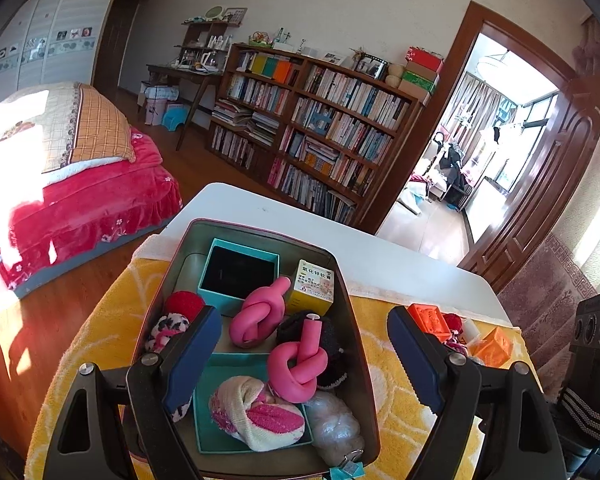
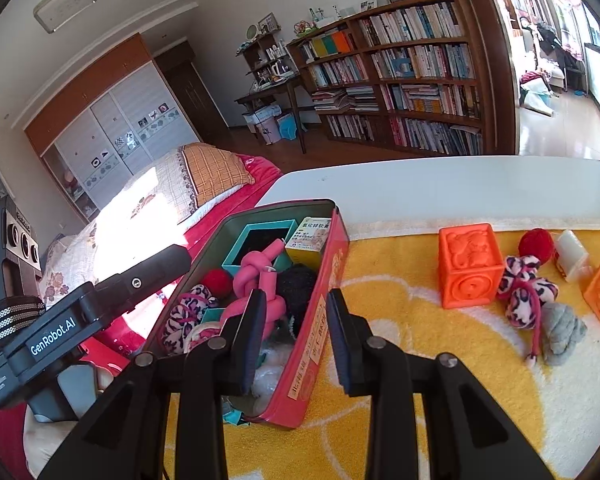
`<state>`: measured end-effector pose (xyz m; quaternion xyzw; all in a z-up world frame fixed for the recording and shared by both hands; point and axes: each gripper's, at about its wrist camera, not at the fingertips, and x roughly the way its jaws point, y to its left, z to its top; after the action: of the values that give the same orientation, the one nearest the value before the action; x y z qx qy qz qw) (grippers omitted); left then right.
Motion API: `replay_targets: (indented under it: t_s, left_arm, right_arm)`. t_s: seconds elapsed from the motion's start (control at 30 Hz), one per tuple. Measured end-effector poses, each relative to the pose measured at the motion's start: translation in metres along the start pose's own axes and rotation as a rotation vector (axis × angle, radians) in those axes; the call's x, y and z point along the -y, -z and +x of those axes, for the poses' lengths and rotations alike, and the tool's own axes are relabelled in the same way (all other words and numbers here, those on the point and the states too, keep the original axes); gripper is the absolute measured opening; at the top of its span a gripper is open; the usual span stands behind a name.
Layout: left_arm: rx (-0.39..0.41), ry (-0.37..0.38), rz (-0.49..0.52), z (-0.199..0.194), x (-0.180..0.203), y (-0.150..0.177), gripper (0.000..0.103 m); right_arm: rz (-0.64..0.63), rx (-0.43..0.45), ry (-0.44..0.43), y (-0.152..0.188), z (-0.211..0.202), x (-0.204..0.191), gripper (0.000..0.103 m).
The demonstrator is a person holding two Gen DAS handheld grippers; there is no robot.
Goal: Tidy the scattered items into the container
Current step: 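Carry both pink knotted toys over the tin and release them inside with both tools, then withdraw both open tools from the tin toward the orange blocks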
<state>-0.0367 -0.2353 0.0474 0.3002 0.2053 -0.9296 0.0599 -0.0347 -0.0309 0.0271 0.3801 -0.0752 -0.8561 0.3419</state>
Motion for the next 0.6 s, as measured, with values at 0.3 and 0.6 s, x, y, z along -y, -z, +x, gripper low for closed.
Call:
replay_targets:
  t_s: [0.3,0.6]
  left_arm:
    - [-0.025,0.014,0.042,0.007,0.016,0.008,0.087]
    - [-0.046,0.023,0.075,0.013,0.030,0.015,0.087]
  right_arm:
    - [0.029,0.010,0.082,0.001,-0.015,0.029,0.034]
    - [0.069,0.013,0.140,0.007,-0.026,0.060,0.038]
